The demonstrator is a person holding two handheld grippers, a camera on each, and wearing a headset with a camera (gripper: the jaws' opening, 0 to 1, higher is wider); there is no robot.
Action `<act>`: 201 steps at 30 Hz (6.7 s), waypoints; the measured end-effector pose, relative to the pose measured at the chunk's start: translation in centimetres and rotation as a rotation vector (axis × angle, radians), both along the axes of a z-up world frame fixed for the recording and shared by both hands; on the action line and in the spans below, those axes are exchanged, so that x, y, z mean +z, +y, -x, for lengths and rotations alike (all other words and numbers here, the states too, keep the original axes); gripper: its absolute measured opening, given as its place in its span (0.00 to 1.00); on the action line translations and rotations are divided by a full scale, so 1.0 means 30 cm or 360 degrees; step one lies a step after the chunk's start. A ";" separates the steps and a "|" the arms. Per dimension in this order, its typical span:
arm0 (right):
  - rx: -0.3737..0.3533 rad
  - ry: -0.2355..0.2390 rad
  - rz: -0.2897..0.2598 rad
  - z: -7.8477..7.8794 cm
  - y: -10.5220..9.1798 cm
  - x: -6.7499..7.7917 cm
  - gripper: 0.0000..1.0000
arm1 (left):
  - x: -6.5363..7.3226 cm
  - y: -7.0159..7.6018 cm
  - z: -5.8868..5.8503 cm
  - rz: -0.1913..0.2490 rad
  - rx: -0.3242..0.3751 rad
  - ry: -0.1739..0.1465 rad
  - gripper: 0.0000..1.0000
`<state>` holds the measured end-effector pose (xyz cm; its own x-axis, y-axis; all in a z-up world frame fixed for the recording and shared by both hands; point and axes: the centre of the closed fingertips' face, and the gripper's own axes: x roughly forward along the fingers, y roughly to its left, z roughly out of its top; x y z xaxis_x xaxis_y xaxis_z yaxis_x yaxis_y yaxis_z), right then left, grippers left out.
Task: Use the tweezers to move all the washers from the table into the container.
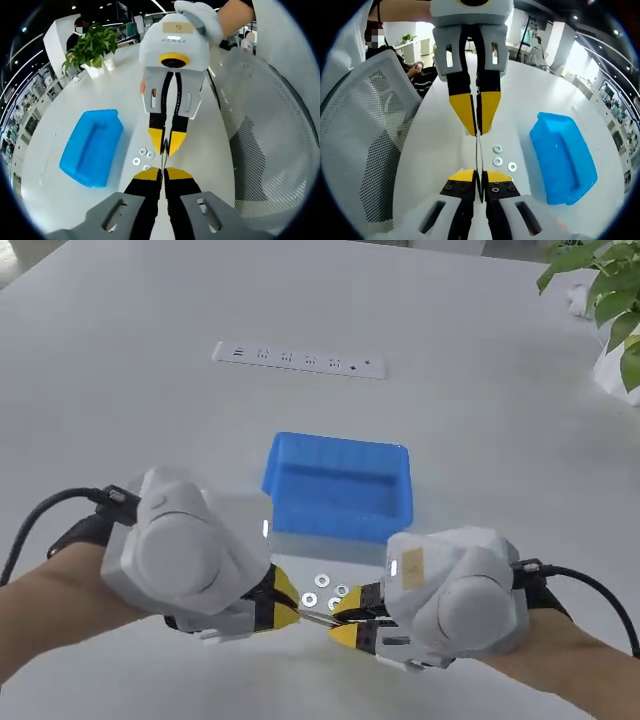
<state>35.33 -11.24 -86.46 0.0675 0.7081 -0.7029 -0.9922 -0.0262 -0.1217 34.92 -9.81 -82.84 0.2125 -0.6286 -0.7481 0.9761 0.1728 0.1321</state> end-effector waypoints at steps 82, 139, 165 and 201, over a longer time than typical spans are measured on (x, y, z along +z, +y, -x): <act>-0.0004 0.0036 -0.0181 0.014 0.020 0.041 0.09 | 0.160 -0.126 0.010 0.0630 -0.0045 0.0015 0.06; -0.0194 0.0009 -0.0262 -0.078 0.005 0.055 0.12 | 0.180 -0.159 -0.072 0.0698 0.0030 0.0038 0.05; -0.0182 0.0051 -0.0243 -0.085 0.020 0.030 0.12 | 0.161 -0.155 -0.081 0.0656 0.0003 0.0026 0.05; -0.0065 0.0042 -0.0156 -0.074 -0.001 0.040 0.10 | 0.182 -0.146 -0.072 0.0616 -0.0039 0.0019 0.05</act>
<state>37.55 -11.26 -85.28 0.0802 0.7704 -0.6325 -0.9951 0.0250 -0.0956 37.07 -14.19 -77.39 0.1863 -0.8697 -0.4571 0.9817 0.1839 0.0502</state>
